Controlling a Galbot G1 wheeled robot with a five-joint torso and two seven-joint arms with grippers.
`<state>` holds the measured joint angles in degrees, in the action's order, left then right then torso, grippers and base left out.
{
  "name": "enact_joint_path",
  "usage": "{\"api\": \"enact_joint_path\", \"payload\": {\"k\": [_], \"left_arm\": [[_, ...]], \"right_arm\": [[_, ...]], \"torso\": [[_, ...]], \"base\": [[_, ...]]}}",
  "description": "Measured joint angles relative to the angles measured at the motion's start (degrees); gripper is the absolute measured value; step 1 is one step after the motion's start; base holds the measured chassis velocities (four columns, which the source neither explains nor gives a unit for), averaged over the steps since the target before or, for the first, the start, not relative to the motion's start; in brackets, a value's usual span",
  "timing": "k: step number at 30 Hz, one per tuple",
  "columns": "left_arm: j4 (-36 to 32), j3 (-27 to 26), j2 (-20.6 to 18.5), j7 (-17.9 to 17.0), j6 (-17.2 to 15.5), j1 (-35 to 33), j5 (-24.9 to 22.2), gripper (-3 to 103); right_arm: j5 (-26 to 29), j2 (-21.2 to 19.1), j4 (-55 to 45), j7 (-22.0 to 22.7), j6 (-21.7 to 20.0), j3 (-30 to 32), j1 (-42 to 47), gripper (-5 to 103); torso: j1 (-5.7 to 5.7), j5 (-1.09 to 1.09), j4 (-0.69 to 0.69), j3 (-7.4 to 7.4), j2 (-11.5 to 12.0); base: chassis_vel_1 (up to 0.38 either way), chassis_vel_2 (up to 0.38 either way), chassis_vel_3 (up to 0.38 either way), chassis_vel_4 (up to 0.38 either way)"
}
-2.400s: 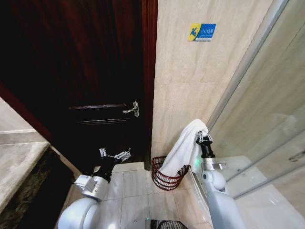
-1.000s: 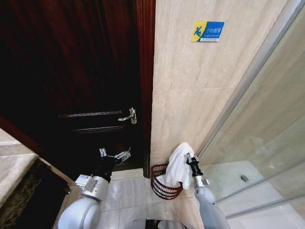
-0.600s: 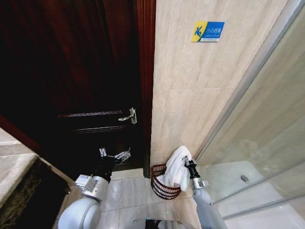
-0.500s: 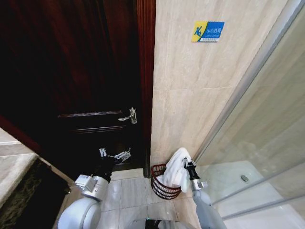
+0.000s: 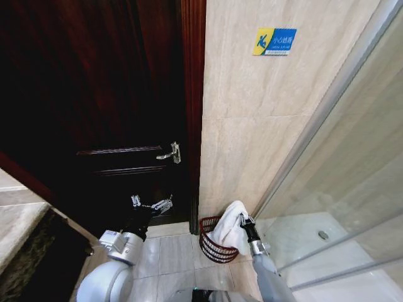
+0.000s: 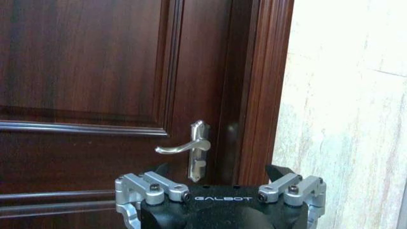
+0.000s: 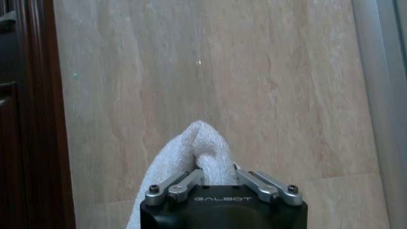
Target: Discard the used towel into the hamper.
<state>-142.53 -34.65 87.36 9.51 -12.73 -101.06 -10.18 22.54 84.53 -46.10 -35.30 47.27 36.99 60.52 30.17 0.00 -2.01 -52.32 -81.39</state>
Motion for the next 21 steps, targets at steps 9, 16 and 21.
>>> {"api": "enact_joint_path", "payload": {"k": [9, 16, 21], "left_arm": [[0.0, 0.0, 0.0, 0.0, 0.0, 0.0, 0.0, 100], [0.0, 0.0, 0.0, 0.0, 0.0, 0.0, 0.0, 100], [0.0, 0.0, 0.0, 0.0, 0.0, 0.0, 0.0, 100]], "right_arm": [[-2.0, 0.2, 6.9, -0.9, -0.1, 1.2, -2.3, 8], [-2.4, 0.1, 9.5, -1.3, -0.1, 1.3, -3.5, 8], [-3.5, 0.3, 11.1, -1.3, -0.1, 1.6, -4.5, 8]], "torso": [[0.0, 0.0, 0.0, 0.0, 0.0], [0.0, 0.0, 0.0, 0.0, 0.0], [0.0, 0.0, 0.0, 0.0, 0.0]], "base": [[0.0, 0.0, 0.0, 0.0], [0.0, 0.0, 0.0, 0.0], [0.0, 0.0, 0.0, 0.0]]}}
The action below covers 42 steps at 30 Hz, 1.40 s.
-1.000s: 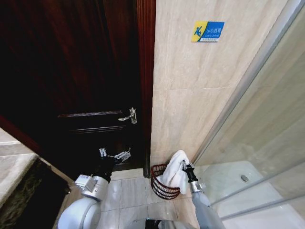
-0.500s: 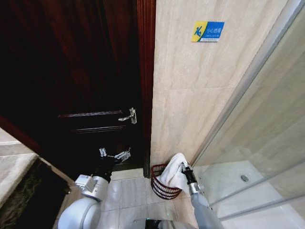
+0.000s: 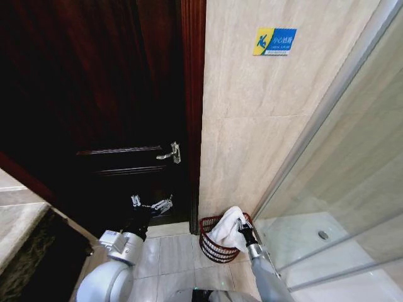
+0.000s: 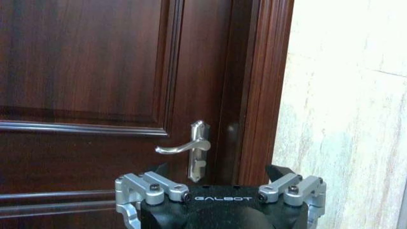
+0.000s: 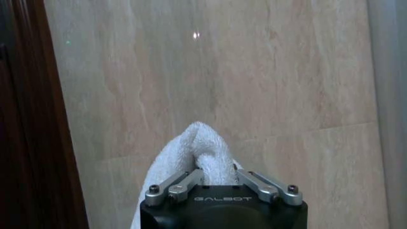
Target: Discard the used towel into the hamper.
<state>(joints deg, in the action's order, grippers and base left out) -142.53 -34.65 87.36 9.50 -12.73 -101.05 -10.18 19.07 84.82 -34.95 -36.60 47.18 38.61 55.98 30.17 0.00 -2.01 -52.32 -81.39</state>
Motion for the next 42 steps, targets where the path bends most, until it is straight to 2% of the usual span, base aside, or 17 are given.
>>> {"api": "enact_joint_path", "payload": {"k": [4, 8, 17, 23, 25, 30, 32, 33, 34, 38, 41, 42], "left_arm": [[0.0, 0.0, 0.0, 0.0, 0.0, 0.0, 0.0, 100], [0.0, 0.0, 0.0, 0.0, 0.0, 0.0, 0.0, 100], [0.0, 0.0, 0.0, 0.0, 0.0, 0.0, 0.0, 100], [0.0, 0.0, 0.0, 0.0, 0.0, 0.0, 0.0, 100], [0.0, 0.0, 0.0, 0.0, 0.0, 0.0, 0.0, 100], [0.0, 0.0, 0.0, 0.0, 0.0, 0.0, 0.0, 100], [0.0, 0.0, 0.0, 0.0, 0.0, 0.0, 0.0, 100], [0.0, 0.0, 0.0, 0.0, 0.0, 0.0, 0.0, 100], [0.0, 0.0, 0.0, 0.0, 0.0, 0.0, 0.0, 100], [0.0, 0.0, 0.0, 0.0, 0.0, 0.0, 0.0, 100], [0.0, 0.0, 0.0, 0.0, 0.0, 0.0, 0.0, 100], [0.0, 0.0, 0.0, 0.0, 0.0, 0.0, 0.0, 100]], "right_arm": [[-1.9, 0.0, 4.4, 0.0, 0.0, 0.3, -1.3, 8], [-2.4, 0.0, 5.4, 0.3, 0.0, 0.8, -0.5, 8], [-5.0, 0.0, 7.7, 1.6, 0.0, 0.9, -2.0, 8], [-11.1, -0.2, 12.1, 6.8, -0.6, 1.4, -4.7, 8], [-11.6, -0.2, 12.4, 7.2, -1.0, 1.4, -4.9, 8], [-14.9, -0.1, 14.7, 9.2, -4.2, 1.6, -6.8, 8], [-15.9, 0.1, 14.6, 9.8, -8.0, 1.7, -7.3, 8], [-15.9, 0.1, 14.6, 9.8, -8.0, 1.7, -7.3, 8], [-17.3, 0.1, 14.6, 10.5, -10.3, 1.7, -7.7, 8], [-20.3, 0.4, 14.1, 12.6, -13.5, 1.7, -7.9, 8], [-22.3, 0.8, 13.5, 15.4, -17.2, 1.8, -8.6, 8], [-23.2, 0.9, 13.4, 17.2, -20.1, 1.8, -9.0, 8]], "torso": [[0.0, -0.01, -0.01, 0.0, 0.0], [0.0, 0.02, 0.03, 0.0, 0.0], [0.0, 0.0, 0.0, 0.0, 0.0], [0.0, 0.0, 0.0, 0.0, 0.0], [0.0, 0.0, 0.0, 0.0, 0.0], [0.0, 0.0, 0.0, 0.0, 0.0], [0.0, -0.01, 0.0, 0.0, 0.0], [0.0, -0.01, 0.0, 0.0, 0.0], [0.0, 0.0, 0.0, 0.0, 0.0], [0.0, 0.0, 0.0, 0.0, 0.0], [0.0, 0.0, 0.0, 0.0, 0.0], [0.0, 0.0, 0.0, 0.0, 0.0]], "base": [[0.0, 0.0, 0.0, 0.0], [0.0, 0.0, 0.0, 0.0], [0.0, 0.0, 0.0, 0.0], [0.0, 0.0, 0.0, 0.0], [0.0, 0.0, 0.0, 0.0], [0.0, 0.0, 0.0, 0.0], [0.0, 0.0, 0.0, 0.0], [0.0, 0.0, 0.0, 0.0], [0.0, 0.0, 0.0, 0.0], [0.0, 0.0, 0.0, 0.0], [0.0, 0.0, 0.0, 0.0], [0.0, 0.0, 0.0, 0.0]]}}
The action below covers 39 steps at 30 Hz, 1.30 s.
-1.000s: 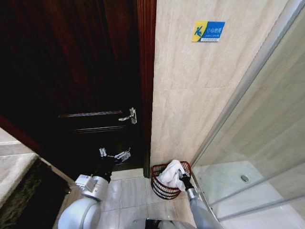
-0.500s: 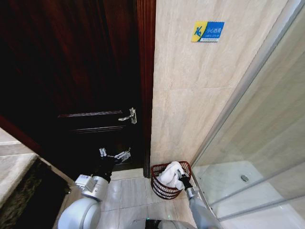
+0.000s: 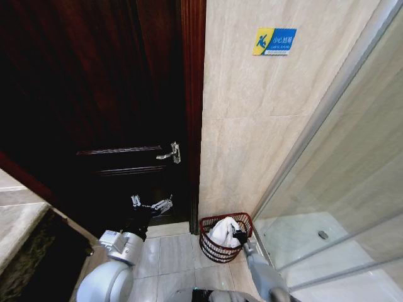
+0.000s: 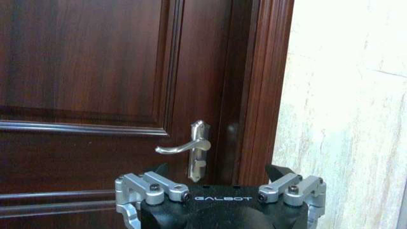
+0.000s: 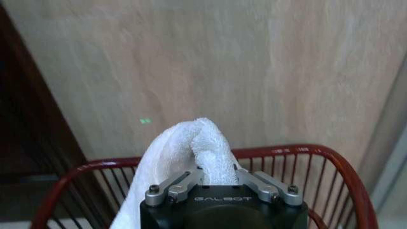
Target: Discard the used towel into the hamper.
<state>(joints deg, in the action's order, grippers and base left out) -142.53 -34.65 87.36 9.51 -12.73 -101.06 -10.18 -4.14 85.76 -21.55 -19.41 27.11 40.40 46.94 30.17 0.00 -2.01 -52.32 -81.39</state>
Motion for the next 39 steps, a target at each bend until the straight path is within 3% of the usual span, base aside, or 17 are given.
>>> {"api": "enact_joint_path", "payload": {"k": [1, 3, 4, 5, 8, 13, 18, 21, 24, 26, 29, 30, 32, 33, 35, 36, 39], "left_arm": [[0.0, 0.0, 0.0, 0.0, 0.0, 0.0, 0.0, 100], [0.0, 0.0, 0.0, 0.0, 0.0, 0.0, 0.0, 100], [0.0, 0.0, 0.0, 0.0, 0.0, 0.0, 0.0, 100], [0.0, 0.0, 0.0, 0.0, 0.0, 0.0, 0.0, 100], [0.0, 0.0, 0.0, 0.0, 0.0, 0.0, 0.0, 100], [0.0, 0.0, 0.0, 0.0, 0.0, 0.0, 0.0, 100], [0.0, 0.0, 0.0, 0.0, 0.0, 0.0, 0.0, 100], [0.0, 0.0, 0.0, 0.0, 0.0, 0.0, 0.0, 100], [0.0, 0.0, 0.0, 0.0, 0.0, 0.0, 0.0, 100], [0.0, 0.0, 0.0, 0.0, 0.0, 0.0, 0.0, 100], [0.0, 0.0, 0.0, 0.0, 0.0, 0.0, 0.0, 100], [0.0, 0.0, 0.0, 0.0, 0.0, 0.0, 0.0, 100], [0.0, 0.0, 0.0, 0.0, 0.0, 0.0, 0.0, 100], [0.0, 0.0, 0.0, 0.0, 0.0, 0.0, 0.0, 100], [0.0, 0.0, 0.0, 0.0, 0.0, 0.0, 0.0, 100], [0.0, 0.0, 0.0, 0.0, 0.0, 0.0, 0.0, 100], [0.0, 0.0, 0.0, 0.0, 0.0, 0.0, 0.0, 100]], "right_arm": [[0.0, 0.0, 0.0, 0.0, 0.0, 0.0, 0.0, 8], [-0.8, 0.0, -0.2, 2.5, -4.1, 0.0, -0.6, 8], [-1.5, 0.1, -0.4, 6.1, -7.6, -0.1, -1.4, 8], [-1.5, 0.1, -0.4, 6.1, -7.6, -0.1, -1.4, 8], [-4.5, 0.0, -0.9, 13.9, -13.5, -0.1, -2.9, 8], [-5.2, 0.1, -0.4, 14.0, -15.7, -0.2, -3.6, 8], [-6.7, 2.0, 0.1, 9.1, -18.2, -0.3, -3.6, 5], [-7.1, 2.7, 0.1, 7.4, -19.2, -0.3, -3.6, 10], [-5.5, 3.8, 0.0, 3.1, -20.2, -0.3, -3.4, 26], [-5.1, 3.9, 0.0, 2.6, -20.3, -0.3, -3.4, 23], [-4.8, 3.9, 0.7, 3.2, -20.9, -0.2, -3.6, 20], [-4.8, 3.7, 1.0, 4.1, -21.4, -0.2, -3.7, 15], [-5.0, 2.8, 1.7, 5.2, -22.2, 0.0, -4.1, 20], [-6.0, 1.7, 2.7, 5.6, -22.3, 0.2, -4.5, 30], [-6.8, 1.3, 3.1, 5.9, -22.2, 0.3, -4.6, 30], [-9.6, -0.3, 3.8, 7.7, -22.2, 0.6, -4.7, 35], [-10.2, -1.5, 4.5, 12.3, -23.2, 0.7, -5.0, 52]], "torso": [[0.0, 0.0, 0.0, 0.0, 0.0], [0.0, 0.0, 0.0, 0.0, 0.0], [0.0, -0.01, 0.01, 0.0, 0.0], [0.0, -0.01, 0.01, 0.0, 0.0], [0.0, 0.0, 0.0, 0.0, 0.0], [0.0, 0.01, 0.01, 0.0, 0.0], [0.0, 0.01, 0.01, 0.0, 0.0], [0.0, -0.02, 0.0, 0.0, 0.0], [0.0, 0.0, 0.0, 0.0, 0.0], [0.0, -0.01, 0.0, 0.0, 0.0], [0.0, 0.0, 0.0, 0.0, 0.0], [0.0, -0.02, 0.0, 0.0, 0.0], [0.0, -0.02, -0.01, 0.0, 0.0], [0.0, 0.0, 0.0, 0.0, 0.0], [0.0, -0.01, -0.01, 0.0, 0.0], [0.0, 0.0, 0.02, 0.0, 0.0], [0.0, -0.01, 0.01, 0.0, 0.0]], "base": [[0.0, 0.0, 0.0, 0.0], [0.0, 0.0, 0.0, 0.0], [0.0, 0.0, 0.0, 0.0], [0.0, 0.0, 0.0, 0.0], [0.0, 0.0, 0.0, 0.0], [0.0, 0.0, 0.0, 0.0], [0.0, 0.0, 0.0, 0.0], [0.0, 0.0, 0.0, 0.0], [0.0, 0.0, 0.0, 0.0], [0.0, 0.0, 0.0, 0.0], [0.0, 0.0, 0.0, 0.0], [0.0, 0.0, 0.0, 0.0], [0.0, 0.0, 0.0, 0.0], [0.0, 0.0, 0.0, 0.0], [0.0, 0.0, 0.0, 0.0], [0.0, 0.0, 0.0, 0.0], [0.0, 0.0, 0.0, 0.0]]}}
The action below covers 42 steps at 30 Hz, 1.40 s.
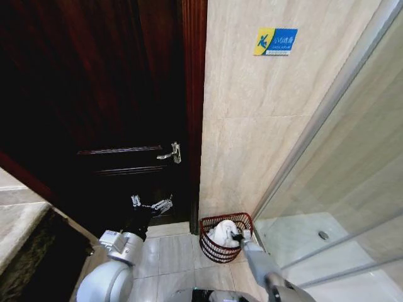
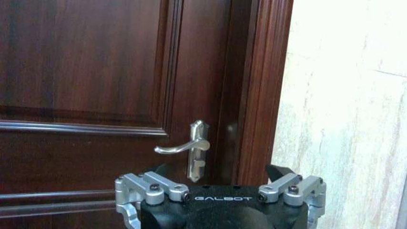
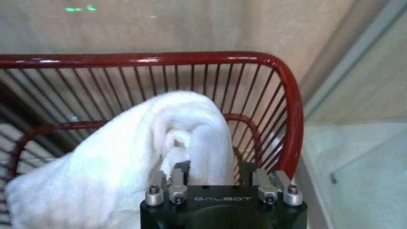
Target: Discard the used towel into the hamper.
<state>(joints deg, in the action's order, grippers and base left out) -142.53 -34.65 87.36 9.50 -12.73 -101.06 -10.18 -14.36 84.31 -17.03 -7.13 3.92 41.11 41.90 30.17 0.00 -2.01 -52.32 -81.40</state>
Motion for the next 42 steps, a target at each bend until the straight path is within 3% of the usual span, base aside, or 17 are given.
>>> {"api": "enact_joint_path", "payload": {"k": [7, 12, 16, 19, 21, 26, 28, 30, 32, 34, 36, 38, 39, 42], "left_arm": [[0.0, 0.0, 0.0, 0.0, 0.0, 0.0, 0.0, 100], [0.0, 0.0, 0.0, 0.0, 0.0, 0.0, 0.0, 100], [0.0, 0.0, 0.0, 0.0, 0.0, 0.0, 0.0, 100], [0.0, 0.0, 0.0, 0.0, 0.0, 0.0, 0.0, 100], [0.0, 0.0, 0.0, 0.0, 0.0, 0.0, 0.0, 100], [0.0, 0.0, 0.0, 0.0, 0.0, 0.0, 0.0, 100], [0.0, 0.0, 0.0, 0.0, 0.0, 0.0, 0.0, 100], [0.0, 0.0, 0.0, 0.0, 0.0, 0.0, 0.0, 100], [0.0, 0.0, 0.0, 0.0, 0.0, 0.0, 0.0, 100], [0.0, 0.0, 0.0, 0.0, 0.0, 0.0, 0.0, 100], [0.0, 0.0, 0.0, 0.0, 0.0, 0.0, 0.0, 100], [0.0, 0.0, 0.0, 0.0, 0.0, 0.0, 0.0, 100], [0.0, 0.0, 0.0, 0.0, 0.0, 0.0, 0.0, 100], [0.0, 0.0, 0.0, 0.0, 0.0, 0.0, 0.0, 100]], "right_arm": [[3.5, 2.3, -1.1, -2.8, 3.0, -0.5, 1.3, 73], [8.7, 5.8, -3.9, -7.6, 7.9, -0.6, 2.4, 95], [9.2, 6.8, -9.2, -8.2, 10.2, -1.2, 4.5, 100], [8.8, 6.5, -15.4, -6.9, 7.8, -1.9, 7.6, 100], [10.0, 5.2, -23.4, -6.7, 3.5, -2.9, 12.1, 100], [16.9, 3.5, -36.3, -5.9, 2.3, -4.6, 19.0, 100], [21.2, 2.5, -47.8, -4.7, 1.9, -5.5, 24.1, 100], [21.8, 2.4, -50.6, -4.5, 1.8, -5.6, 25.5, 100], [23.1, 1.6, -63.5, -3.9, 1.2, -5.8, 31.8, 100], [23.5, 1.3, -67.4, -3.8, 1.2, -5.8, 33.6, 100], [25.3, 0.6, -79.9, -3.5, -0.2, -5.5, 38.9, 100], [25.6, 0.5, -82.7, -3.5, -0.8, -5.4, 39.9, 100], [26.5, 0.3, -91.4, -3.4, -2.4, -5.0, 42.8, 100], [27.0, 0.2, -97.1, -3.4, -3.6, -4.8, 44.5, 100]], "torso": [[0.0, -0.01, 0.0, 0.0, 0.0], [0.0, -0.01, -0.02, 0.0, 0.0], [0.0, 0.0, -0.02, 0.0, 0.0], [0.0, 0.01, -0.02, 0.0, 0.0], [0.0, 0.01, 0.02, 0.0, 0.0], [0.0, -0.02, 0.01, 0.0, 0.0], [0.0, 0.02, -0.01, 0.0, 0.0], [0.0, 0.02, -0.02, 0.01, 0.0], [0.0, 0.0, 0.0, 0.0, 0.0], [-0.01, 0.0, 0.01, 0.0, 0.0], [-0.01, -0.01, 0.0, 0.01, 0.0], [-0.01, 0.0, 0.0, 0.01, 0.0], [-0.01, 0.01, 0.0, 0.01, 0.0], [-0.01, 0.02, -0.02, 0.01, 0.0]], "base": [[0.0, 0.0, 0.0, 0.0], [0.0, 0.0, 0.0, 0.0], [0.0, 0.0, 0.0, 0.0], [0.0, 0.0, 0.0, 0.0], [0.0, 0.0, 0.0, 0.0], [0.0, 0.0, 0.0, 0.0], [0.0, 0.0, 0.0, 0.0], [0.0, 0.0, 0.0, 0.0], [0.0, 0.0, 0.0, 0.0], [0.0, 0.0, 0.0, 0.0], [0.0, 0.0, 0.0, 0.0], [0.0, 0.0, 0.0, 0.0], [0.0, 0.0, 0.0, 0.0], [0.0, 0.0, 0.0, 0.0]]}}
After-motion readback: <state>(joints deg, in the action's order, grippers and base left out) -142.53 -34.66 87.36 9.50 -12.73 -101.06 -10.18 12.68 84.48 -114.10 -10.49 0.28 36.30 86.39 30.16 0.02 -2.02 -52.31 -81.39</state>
